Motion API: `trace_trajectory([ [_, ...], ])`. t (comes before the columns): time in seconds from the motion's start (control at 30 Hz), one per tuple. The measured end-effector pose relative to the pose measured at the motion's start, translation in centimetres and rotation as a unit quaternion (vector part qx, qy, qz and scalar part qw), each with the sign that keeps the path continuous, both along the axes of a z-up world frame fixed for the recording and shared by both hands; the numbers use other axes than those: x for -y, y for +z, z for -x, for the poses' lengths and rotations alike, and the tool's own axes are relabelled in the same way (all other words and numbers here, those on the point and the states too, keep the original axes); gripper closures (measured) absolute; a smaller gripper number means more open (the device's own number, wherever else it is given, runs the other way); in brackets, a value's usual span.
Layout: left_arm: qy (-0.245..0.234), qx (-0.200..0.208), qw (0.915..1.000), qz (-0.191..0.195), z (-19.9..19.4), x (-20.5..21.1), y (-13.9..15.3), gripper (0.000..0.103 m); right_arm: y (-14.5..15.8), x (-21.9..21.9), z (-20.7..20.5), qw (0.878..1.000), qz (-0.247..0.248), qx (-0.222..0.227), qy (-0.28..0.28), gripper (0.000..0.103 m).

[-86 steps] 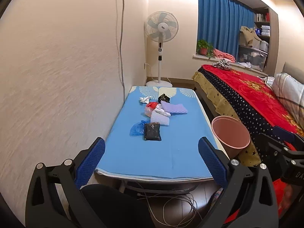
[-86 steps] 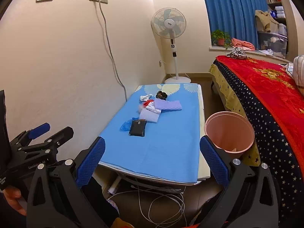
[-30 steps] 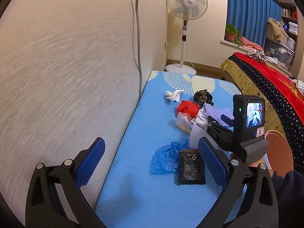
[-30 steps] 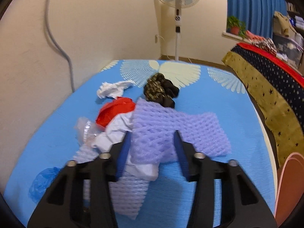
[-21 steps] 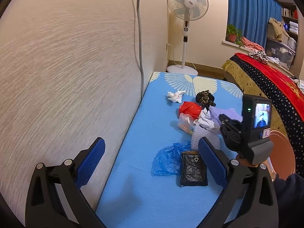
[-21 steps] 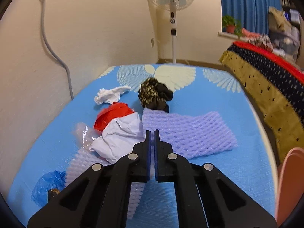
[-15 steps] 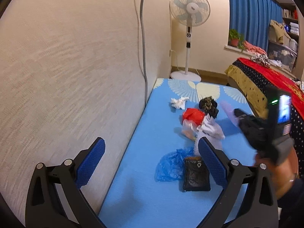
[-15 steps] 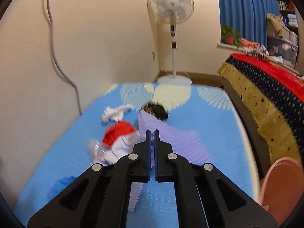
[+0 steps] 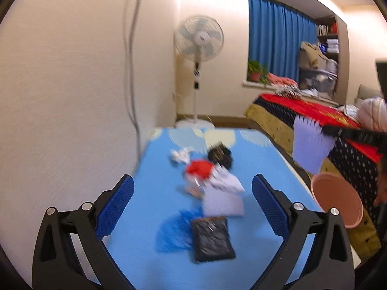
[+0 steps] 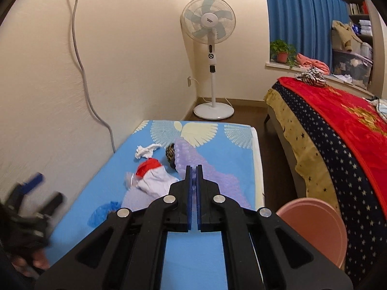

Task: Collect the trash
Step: 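Grasp the purple mesh foam sleeve with the right tool, then grasp the black bag with the left tool while the right tool holds the purple sleeve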

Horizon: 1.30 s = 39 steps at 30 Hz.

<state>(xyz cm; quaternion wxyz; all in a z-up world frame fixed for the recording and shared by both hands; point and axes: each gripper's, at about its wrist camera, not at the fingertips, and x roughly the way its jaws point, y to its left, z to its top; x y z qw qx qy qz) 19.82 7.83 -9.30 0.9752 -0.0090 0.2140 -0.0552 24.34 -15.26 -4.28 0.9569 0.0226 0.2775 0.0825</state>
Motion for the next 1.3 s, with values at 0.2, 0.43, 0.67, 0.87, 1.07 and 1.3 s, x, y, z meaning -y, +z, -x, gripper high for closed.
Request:
trace_trajectory([
  [0.2, -0.011, -0.046, 0.9989, -0.009, -2.2, 2.8, -5.7, 0.024, -0.9, 0.7, -0.1, 0.999, -0.026, -0.02, -0.007, 0.1],
  [0.43, 0.01, -0.087, 0.9962, 0.0, -5.1, 4.4, -8.3, 0.028, -1.2, 1.7, -0.5, 0.999, -0.036, -0.022, -0.007, 0.1],
  [0.67, 0.016, -0.16, 0.9868, -0.022, -7.6, 5.1, -10.2, 0.039, -1.2, 3.9, -1.1, 0.998, -0.057, -0.025, -0.029, 0.1],
  [0.87, 0.017, -0.185, 0.9826, -0.011, -8.0, 4.6, -11.0, 0.064, -1.2, 4.1, -1.0, 0.998, -0.058, -0.025, -0.023, 0.1],
  [1.07, -0.007, -0.148, 0.9877, 0.051, -6.7, 3.3, -9.3, 0.103, -1.2, 4.1, -1.2, 0.998, -0.059, -0.025, -0.025, 0.1],
  [1.3, -0.025, -0.113, 0.9912, 0.064, -5.3, 1.7, -7.3, 0.103, -1.2, 4.1, -1.2, 0.997, -0.063, -0.026, -0.022, 0.1],
])
